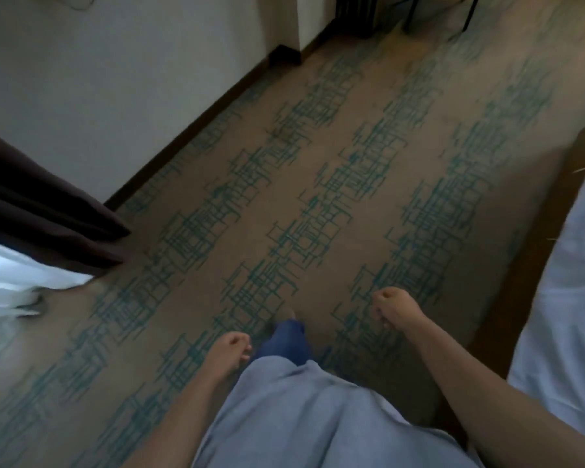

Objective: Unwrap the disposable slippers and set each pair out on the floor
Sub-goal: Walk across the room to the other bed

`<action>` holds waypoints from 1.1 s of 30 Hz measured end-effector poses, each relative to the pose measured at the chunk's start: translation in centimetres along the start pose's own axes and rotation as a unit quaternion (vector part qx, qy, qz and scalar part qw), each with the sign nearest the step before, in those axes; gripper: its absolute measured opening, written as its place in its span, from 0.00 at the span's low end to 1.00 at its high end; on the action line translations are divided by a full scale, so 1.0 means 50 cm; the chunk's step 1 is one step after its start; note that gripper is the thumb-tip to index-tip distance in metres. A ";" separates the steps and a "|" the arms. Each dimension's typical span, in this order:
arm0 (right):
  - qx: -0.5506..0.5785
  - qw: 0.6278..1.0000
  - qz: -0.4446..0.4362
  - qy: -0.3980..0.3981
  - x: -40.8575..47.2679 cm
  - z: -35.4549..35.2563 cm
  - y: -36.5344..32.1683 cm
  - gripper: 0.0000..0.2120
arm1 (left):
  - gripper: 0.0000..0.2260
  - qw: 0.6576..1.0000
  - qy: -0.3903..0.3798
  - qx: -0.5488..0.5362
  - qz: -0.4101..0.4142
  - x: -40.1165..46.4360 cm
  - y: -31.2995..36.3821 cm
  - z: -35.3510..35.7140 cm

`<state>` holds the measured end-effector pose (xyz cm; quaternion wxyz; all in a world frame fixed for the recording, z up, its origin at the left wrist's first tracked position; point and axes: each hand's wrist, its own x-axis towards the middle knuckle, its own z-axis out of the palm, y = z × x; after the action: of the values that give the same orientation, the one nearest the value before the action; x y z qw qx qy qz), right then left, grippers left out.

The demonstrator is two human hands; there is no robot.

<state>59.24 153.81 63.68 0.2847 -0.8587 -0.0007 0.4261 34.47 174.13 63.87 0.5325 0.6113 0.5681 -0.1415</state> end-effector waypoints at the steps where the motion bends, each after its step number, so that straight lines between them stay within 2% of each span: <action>1: 0.002 1.000 0.008 0.003 0.023 -0.013 -0.024 0.09 | 0.07 1.000 -0.012 0.007 -0.001 0.031 0.031 -0.001; 6: 0.006 0.999 0.048 0.025 0.125 -0.053 -0.097 0.10 | 0.09 0.995 -0.067 0.066 0.035 0.201 0.210 -0.028; 10: -0.022 0.996 0.083 0.018 0.175 -0.067 -0.141 0.11 | 0.08 0.987 -0.073 0.136 0.047 0.319 0.387 -0.084; 13: -0.003 0.994 0.109 0.029 0.220 -0.086 -0.175 0.10 | 0.08 0.981 -0.077 0.161 0.071 0.391 0.538 -0.096; 18: 0.071 0.982 0.157 0.074 0.275 -0.129 -0.206 0.11 | 0.12 0.969 -0.102 0.169 0.147 0.463 0.800 -0.016; 22: 0.098 0.977 0.181 0.055 0.364 -0.196 -0.223 0.12 | 0.12 0.956 -0.124 0.187 0.187 0.513 0.961 0.081; 26: 0.096 0.981 0.162 0.045 0.485 -0.326 -0.259 0.10 | 0.12 0.957 -0.117 0.200 0.177 0.558 1.075 0.168; 33: 0.076 0.985 0.130 0.086 0.707 -0.694 -0.372 0.14 | 0.08 0.963 -0.118 0.213 0.119 0.599 1.256 0.295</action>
<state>111.67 161.08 63.43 0.2902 -0.8608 0.1682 0.3827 103.38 191.77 65.56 0.4667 0.7524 0.3812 -0.2661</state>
